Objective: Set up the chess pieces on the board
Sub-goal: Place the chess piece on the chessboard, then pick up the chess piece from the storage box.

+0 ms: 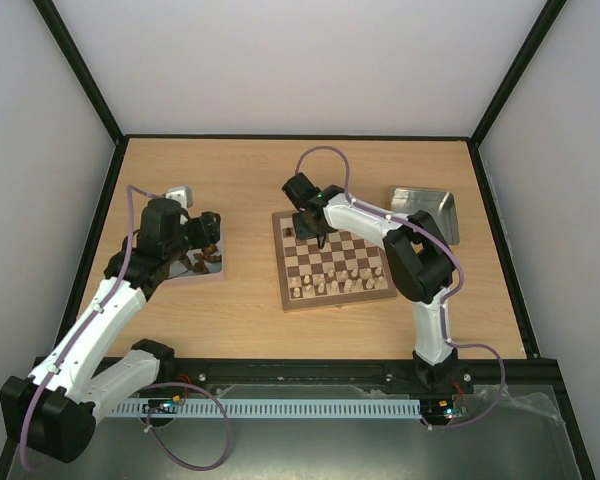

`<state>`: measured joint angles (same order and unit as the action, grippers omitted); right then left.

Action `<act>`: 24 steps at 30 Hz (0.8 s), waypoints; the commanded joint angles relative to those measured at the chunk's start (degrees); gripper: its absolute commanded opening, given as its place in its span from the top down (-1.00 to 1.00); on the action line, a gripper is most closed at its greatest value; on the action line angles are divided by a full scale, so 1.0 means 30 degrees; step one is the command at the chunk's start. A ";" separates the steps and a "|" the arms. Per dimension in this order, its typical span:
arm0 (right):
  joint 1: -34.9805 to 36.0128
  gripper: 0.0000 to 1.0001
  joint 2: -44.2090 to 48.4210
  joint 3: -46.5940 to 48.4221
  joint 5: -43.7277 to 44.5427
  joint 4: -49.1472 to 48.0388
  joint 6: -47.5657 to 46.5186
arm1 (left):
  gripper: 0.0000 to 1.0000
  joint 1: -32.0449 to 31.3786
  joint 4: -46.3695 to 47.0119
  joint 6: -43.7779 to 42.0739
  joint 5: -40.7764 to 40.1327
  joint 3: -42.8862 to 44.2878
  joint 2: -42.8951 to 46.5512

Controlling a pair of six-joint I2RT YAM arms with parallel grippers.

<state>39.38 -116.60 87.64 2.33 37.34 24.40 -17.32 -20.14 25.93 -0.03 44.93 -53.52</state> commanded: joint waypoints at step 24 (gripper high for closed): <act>-0.0117 0.35 0.6034 -0.3802 -0.0101 -0.3484 0.1859 | -0.19 0.2631 -0.1166 0.3515 0.0538 -0.1575 -0.5205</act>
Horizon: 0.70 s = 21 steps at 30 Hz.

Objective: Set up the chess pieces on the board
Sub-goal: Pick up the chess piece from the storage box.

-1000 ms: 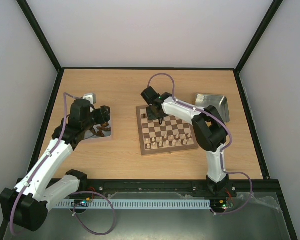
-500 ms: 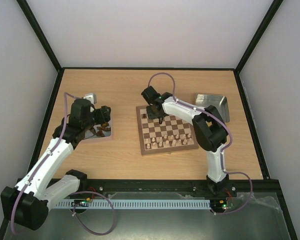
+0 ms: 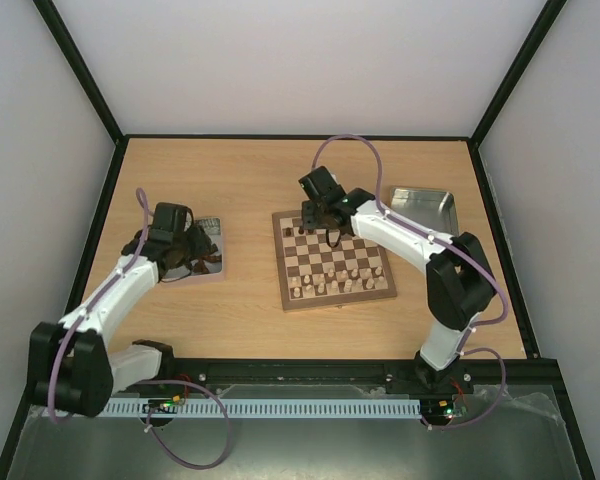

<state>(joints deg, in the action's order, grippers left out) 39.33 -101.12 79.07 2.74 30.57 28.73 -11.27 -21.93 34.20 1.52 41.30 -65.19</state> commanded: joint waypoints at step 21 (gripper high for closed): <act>-0.0125 0.38 0.3140 -0.3794 -0.0155 -0.2482 -0.0080 | 0.34 0.1002 0.0927 0.0335 -0.1429 0.2683 -0.8006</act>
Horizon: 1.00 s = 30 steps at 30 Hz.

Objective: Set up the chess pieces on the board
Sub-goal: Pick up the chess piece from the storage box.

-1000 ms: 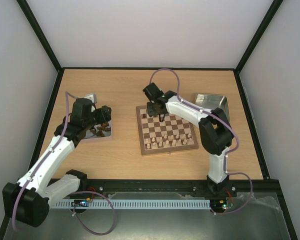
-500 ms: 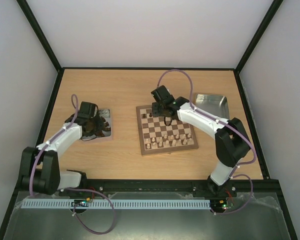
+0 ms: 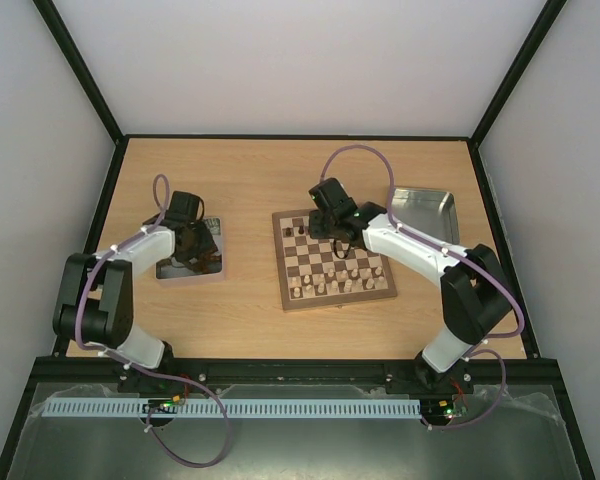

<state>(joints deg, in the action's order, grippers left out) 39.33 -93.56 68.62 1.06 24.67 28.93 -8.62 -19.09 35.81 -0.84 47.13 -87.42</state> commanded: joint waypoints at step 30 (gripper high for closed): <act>-0.0337 0.37 0.8344 -0.5029 0.6908 -0.4348 0.3015 | 0.74 -0.5665 -0.2236 -0.0088 -0.1373 0.4920 0.2276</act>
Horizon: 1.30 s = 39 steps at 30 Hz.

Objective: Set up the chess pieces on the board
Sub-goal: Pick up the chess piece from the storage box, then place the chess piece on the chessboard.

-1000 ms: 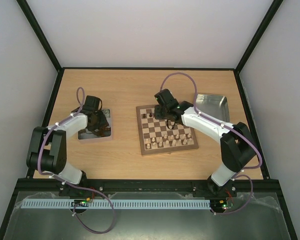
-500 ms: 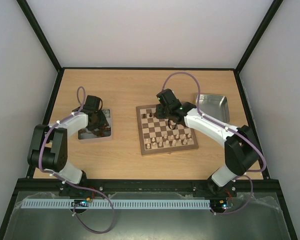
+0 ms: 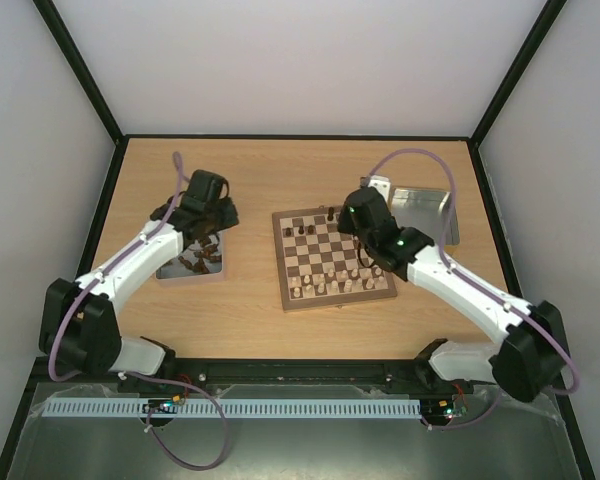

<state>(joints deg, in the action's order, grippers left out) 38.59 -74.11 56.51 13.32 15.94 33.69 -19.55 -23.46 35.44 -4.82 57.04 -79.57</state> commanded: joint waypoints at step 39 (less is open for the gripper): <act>-0.0119 0.31 0.8960 -0.5447 0.7549 -0.0185 0.5431 | 0.71 -0.9266 -0.6552 -0.3002 -0.1491 1.8838 -1.7616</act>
<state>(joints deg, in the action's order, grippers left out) 38.46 -47.09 40.84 34.61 14.74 48.47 -47.35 -41.32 27.38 -8.12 110.91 -130.76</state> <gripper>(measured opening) 0.347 0.139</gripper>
